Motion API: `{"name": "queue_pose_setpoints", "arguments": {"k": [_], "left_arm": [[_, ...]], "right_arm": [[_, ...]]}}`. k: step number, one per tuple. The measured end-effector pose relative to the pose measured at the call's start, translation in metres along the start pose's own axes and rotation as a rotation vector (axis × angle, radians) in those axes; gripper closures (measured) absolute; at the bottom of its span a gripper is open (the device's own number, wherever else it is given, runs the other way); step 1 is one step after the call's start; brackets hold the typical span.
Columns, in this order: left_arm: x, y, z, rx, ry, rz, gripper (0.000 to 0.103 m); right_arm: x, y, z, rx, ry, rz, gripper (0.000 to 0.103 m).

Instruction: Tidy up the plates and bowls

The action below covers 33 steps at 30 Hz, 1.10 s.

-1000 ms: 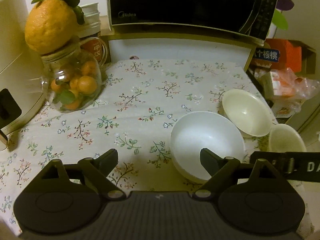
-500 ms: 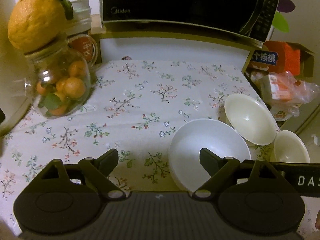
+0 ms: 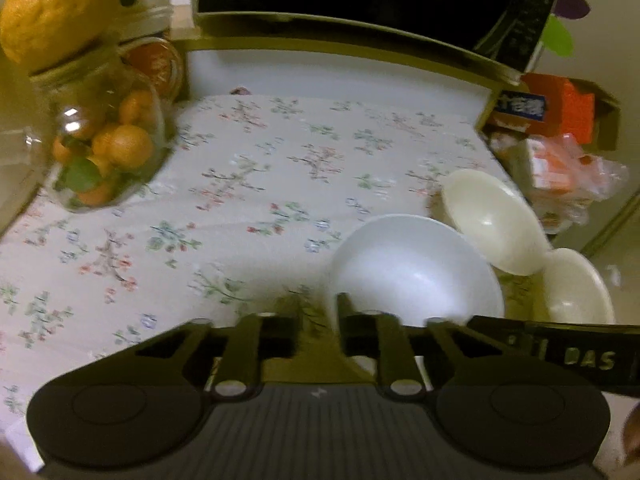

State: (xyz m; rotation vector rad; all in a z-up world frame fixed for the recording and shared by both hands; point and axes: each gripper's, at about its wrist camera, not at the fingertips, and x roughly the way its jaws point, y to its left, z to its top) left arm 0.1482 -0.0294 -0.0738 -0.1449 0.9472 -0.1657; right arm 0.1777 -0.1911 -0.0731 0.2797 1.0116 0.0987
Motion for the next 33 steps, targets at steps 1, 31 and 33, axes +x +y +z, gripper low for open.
{"name": "queue_pose_setpoints", "arguments": {"k": [1, 31, 33], "left_arm": [[-0.002, -0.002, 0.0, 0.001, 0.004, 0.007, 0.097], [-0.077, -0.025, -0.075, 0.028, 0.14, 0.043, 0.097], [-0.076, -0.024, -0.077, 0.029, 0.144, 0.047, 0.097]], "right_arm": [[-0.001, 0.001, 0.0, -0.001, 0.004, 0.004, 0.092], [-0.061, -0.005, -0.071, -0.22, 0.202, 0.109, 0.087], [-0.06, -0.004, -0.074, -0.229, 0.214, 0.114, 0.087]]}}
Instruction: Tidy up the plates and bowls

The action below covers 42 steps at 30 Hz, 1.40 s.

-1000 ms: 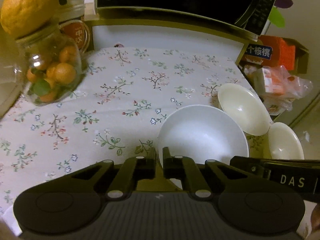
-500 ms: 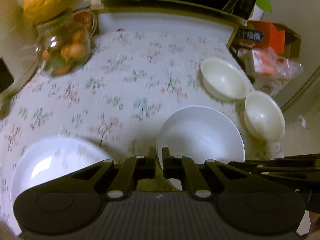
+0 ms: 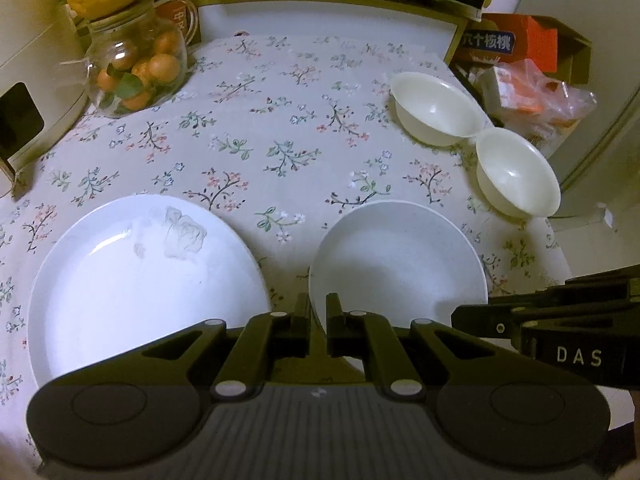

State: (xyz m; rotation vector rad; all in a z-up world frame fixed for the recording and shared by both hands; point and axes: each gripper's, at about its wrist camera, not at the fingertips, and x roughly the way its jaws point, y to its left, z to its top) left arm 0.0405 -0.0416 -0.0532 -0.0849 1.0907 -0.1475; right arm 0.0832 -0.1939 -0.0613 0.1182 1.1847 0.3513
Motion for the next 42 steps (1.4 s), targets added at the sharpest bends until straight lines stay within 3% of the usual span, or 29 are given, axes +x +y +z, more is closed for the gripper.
{"name": "queue_pose_setpoints", "arguments": {"k": [3, 16, 18, 20, 22, 32, 42], "left_arm": [[0.007, 0.002, -0.001, -0.008, 0.029, -0.011, 0.095], [0.009, 0.004, -0.001, -0.008, 0.014, -0.023, 0.094], [0.009, 0.005, 0.0, -0.014, 0.016, -0.034, 0.09], [0.007, 0.007, 0.001, -0.027, 0.011, -0.044, 0.078], [0.006, 0.007, 0.003, -0.032, 0.004, -0.044, 0.075], [0.0, 0.01, 0.011, -0.056, -0.019, -0.067, 0.067], [-0.001, 0.006, 0.016, -0.029, -0.076, -0.049, 0.065]], "right_arm": [[0.005, 0.002, -0.002, -0.008, 0.021, -0.005, 0.086], [0.006, 0.001, 0.001, -0.018, 0.011, -0.005, 0.085], [0.006, 0.0, 0.001, -0.017, 0.008, -0.004, 0.084], [0.004, 0.0, 0.002, -0.017, 0.003, -0.003, 0.082], [0.002, 0.0, 0.002, -0.02, -0.007, -0.002, 0.079], [-0.006, -0.004, 0.007, -0.018, -0.038, -0.002, 0.07], [-0.011, -0.009, 0.009, -0.009, -0.069, -0.009, 0.069]]}}
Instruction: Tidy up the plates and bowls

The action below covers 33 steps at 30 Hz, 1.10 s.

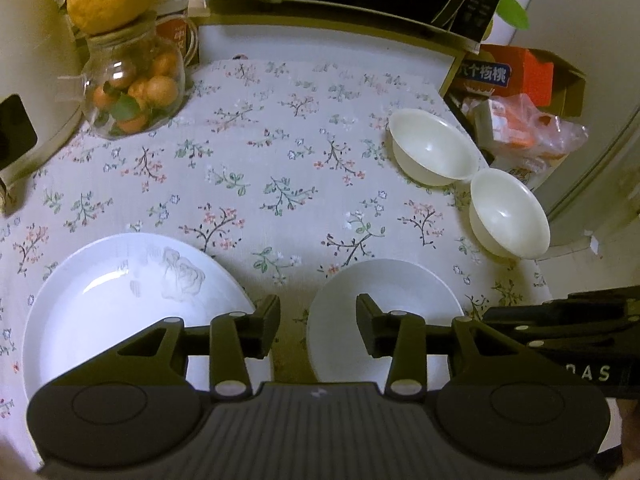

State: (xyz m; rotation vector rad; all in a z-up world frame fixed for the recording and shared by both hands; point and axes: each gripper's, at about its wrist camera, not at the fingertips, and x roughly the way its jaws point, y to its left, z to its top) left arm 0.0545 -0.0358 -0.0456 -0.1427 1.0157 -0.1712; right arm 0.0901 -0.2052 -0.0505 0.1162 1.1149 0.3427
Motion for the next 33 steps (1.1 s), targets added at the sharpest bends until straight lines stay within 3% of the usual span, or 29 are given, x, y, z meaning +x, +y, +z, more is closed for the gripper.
{"name": "queue_pose_setpoints", "arguments": {"k": [12, 15, 23, 33], "left_arm": [[0.004, -0.009, 0.008, 0.026, -0.03, 0.023, 0.065], [0.004, -0.016, 0.014, 0.031, -0.053, 0.026, 0.064], [0.011, -0.043, 0.029, 0.027, -0.084, -0.048, 0.064], [0.038, -0.099, 0.047, -0.018, -0.073, -0.116, 0.057]], "right_arm": [[-0.01, -0.013, 0.01, 0.036, -0.059, -0.017, 0.068], [-0.014, -0.022, 0.014, 0.06, -0.084, -0.033, 0.064], [-0.034, -0.067, 0.03, 0.206, -0.169, -0.092, 0.06], [-0.038, -0.111, 0.036, 0.374, -0.199, -0.181, 0.055]]}}
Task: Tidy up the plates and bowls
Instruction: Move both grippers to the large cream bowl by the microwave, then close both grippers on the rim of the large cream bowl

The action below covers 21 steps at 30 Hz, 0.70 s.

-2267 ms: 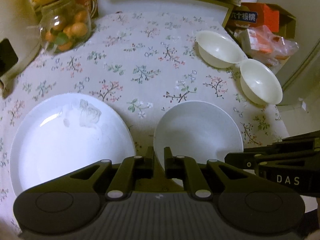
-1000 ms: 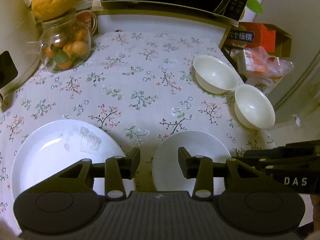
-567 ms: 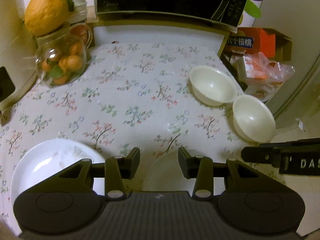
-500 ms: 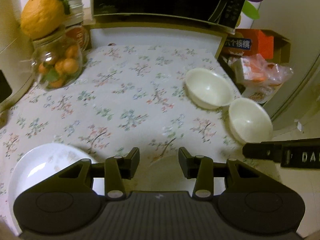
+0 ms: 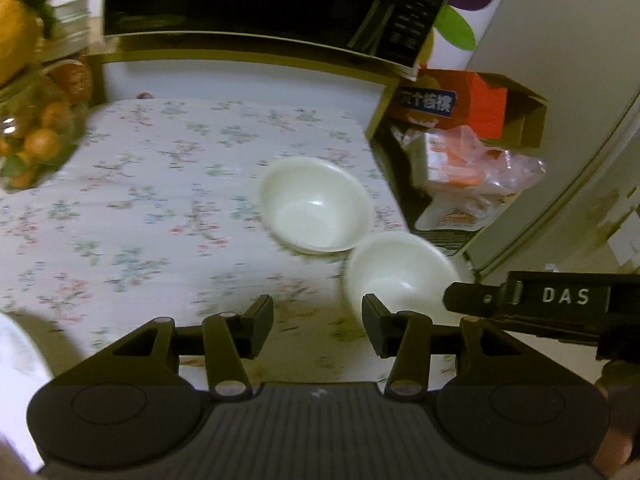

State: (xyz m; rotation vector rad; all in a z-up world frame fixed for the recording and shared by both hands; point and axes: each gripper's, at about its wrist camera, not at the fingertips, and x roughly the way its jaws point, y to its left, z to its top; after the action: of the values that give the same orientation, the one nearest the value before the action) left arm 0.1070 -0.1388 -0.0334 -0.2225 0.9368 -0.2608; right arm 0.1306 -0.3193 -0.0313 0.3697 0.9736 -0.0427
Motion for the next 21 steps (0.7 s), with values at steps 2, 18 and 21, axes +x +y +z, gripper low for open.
{"name": "queue_pose_setpoints", "arguments": {"k": [2, 18, 21], "left_arm": [[0.009, -0.01, 0.001, 0.009, 0.007, 0.011, 0.057], [0.045, -0.021, 0.006, -0.013, 0.037, 0.083, 0.062], [0.05, -0.02, 0.006, -0.009, 0.043, 0.09, 0.062]], "right_arm": [[0.0, -0.004, 0.002, 0.008, -0.015, -0.033, 0.051], [0.027, -0.022, 0.006, 0.109, 0.057, -0.056, 0.048], [0.03, -0.022, 0.005, 0.103, 0.066, -0.069, 0.048]]}}
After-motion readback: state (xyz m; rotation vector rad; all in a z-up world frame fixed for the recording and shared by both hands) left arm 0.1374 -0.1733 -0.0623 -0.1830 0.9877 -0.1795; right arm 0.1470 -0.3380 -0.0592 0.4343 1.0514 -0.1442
